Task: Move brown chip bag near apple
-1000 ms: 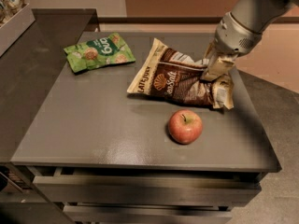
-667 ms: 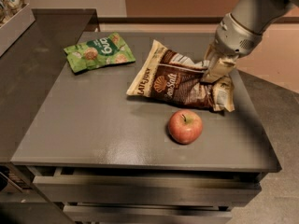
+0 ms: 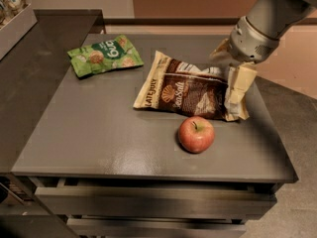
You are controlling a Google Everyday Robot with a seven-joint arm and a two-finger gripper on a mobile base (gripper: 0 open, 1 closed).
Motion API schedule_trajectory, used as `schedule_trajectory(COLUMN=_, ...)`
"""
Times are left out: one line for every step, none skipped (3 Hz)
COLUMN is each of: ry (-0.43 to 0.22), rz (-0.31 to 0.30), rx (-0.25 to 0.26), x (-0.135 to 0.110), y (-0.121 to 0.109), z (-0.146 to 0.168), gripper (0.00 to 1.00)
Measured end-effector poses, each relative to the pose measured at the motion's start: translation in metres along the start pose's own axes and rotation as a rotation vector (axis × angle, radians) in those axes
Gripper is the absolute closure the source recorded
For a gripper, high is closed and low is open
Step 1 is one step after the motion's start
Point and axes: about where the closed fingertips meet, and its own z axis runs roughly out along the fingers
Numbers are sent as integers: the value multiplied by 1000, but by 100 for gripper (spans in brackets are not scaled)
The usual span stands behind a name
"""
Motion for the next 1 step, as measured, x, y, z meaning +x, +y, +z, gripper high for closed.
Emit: schedule_trajectory(ry=1, rz=2, rx=3, x=0, y=0, z=0, gripper=0)
